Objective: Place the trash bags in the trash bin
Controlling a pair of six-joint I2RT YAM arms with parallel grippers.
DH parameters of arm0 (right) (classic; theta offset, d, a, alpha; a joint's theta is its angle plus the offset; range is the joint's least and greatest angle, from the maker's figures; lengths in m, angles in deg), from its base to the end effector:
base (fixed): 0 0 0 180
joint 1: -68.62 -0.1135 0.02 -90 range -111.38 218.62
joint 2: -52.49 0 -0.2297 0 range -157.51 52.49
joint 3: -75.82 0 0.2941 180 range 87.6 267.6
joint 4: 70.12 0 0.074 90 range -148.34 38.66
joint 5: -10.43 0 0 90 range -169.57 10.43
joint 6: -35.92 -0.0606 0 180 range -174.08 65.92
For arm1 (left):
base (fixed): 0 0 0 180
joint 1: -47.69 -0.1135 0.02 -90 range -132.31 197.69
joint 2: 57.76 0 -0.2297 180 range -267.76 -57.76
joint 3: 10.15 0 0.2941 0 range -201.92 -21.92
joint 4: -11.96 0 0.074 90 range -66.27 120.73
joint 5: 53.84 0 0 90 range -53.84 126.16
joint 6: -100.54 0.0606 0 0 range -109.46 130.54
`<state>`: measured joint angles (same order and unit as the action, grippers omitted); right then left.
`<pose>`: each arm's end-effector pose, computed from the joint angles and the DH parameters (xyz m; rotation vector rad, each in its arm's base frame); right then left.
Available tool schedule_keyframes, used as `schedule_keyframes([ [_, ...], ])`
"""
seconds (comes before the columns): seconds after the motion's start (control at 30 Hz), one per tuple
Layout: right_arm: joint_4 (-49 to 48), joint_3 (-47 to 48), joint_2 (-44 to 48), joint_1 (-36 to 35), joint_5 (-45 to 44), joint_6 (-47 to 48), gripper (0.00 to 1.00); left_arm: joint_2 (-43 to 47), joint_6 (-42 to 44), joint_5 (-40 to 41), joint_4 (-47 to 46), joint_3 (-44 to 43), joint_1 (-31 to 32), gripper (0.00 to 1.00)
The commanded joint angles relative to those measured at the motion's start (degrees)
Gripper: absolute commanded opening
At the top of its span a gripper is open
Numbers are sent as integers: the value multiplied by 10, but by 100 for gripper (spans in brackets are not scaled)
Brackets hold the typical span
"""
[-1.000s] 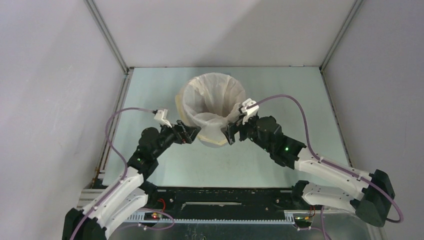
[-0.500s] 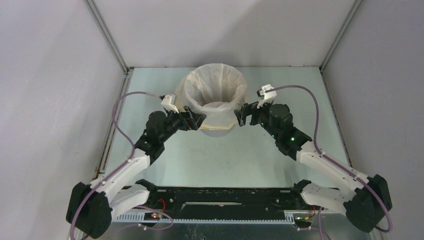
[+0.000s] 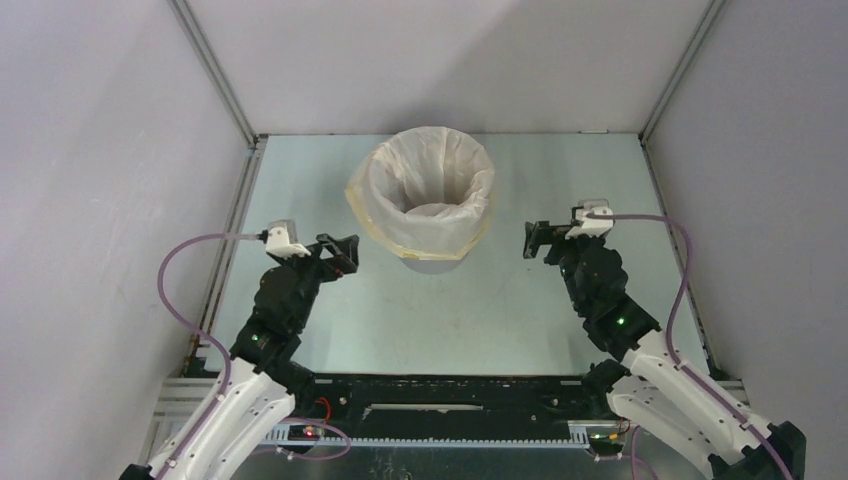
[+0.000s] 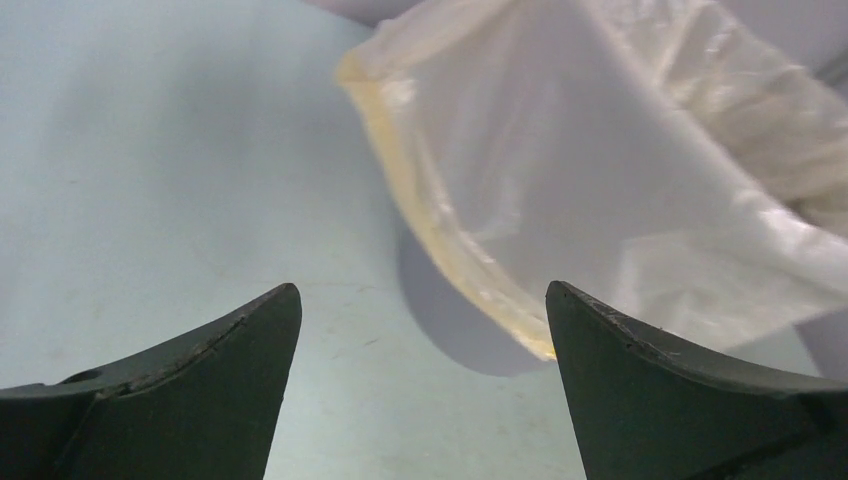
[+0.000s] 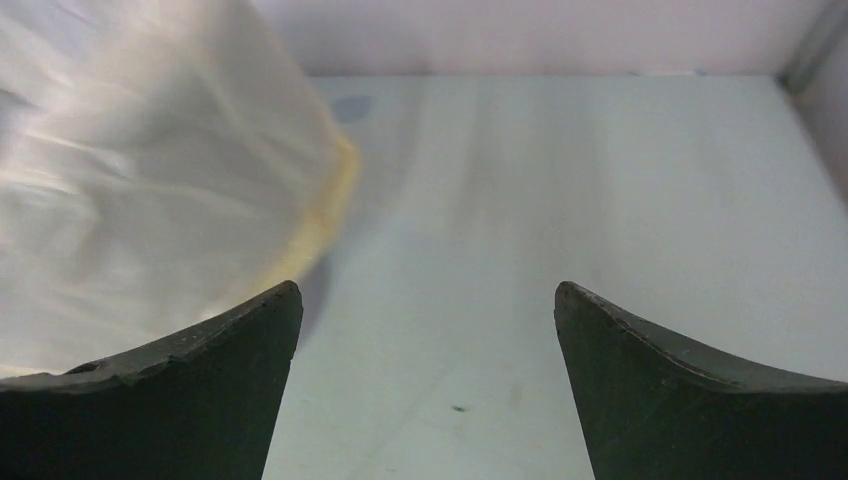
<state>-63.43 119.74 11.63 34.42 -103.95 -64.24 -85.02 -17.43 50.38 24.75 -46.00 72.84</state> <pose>0.2365 0.1305 0.2713 -0.0159 1.6341 0.2471 0.2227 -0.0881 0.2529 -0.2325 1.6497 -0.5030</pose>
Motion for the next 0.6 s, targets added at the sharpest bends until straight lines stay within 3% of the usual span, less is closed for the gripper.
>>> schedule_keyframes([
  [0.0,-97,-64,32,28,-79,106,100,-25,37,122,7,-9,-11,100],
  [0.13,-111,-85,35,124,16,66,100,-64,73,159,-88,3,-12,100],
  [0.27,-113,-93,-10,258,93,41,100,-112,171,204,-168,9,-13,100],
  [0.37,-178,-124,-53,331,173,39,100,-119,177,134,-273,66,-54,100],
  [0.47,-270,-160,-120,356,193,54,100,-132,232,68,-424,142,-83,100],
  [0.57,-388,-205,-179,357,173,44,100,-164,299,114,-435,142,-93,100],
])
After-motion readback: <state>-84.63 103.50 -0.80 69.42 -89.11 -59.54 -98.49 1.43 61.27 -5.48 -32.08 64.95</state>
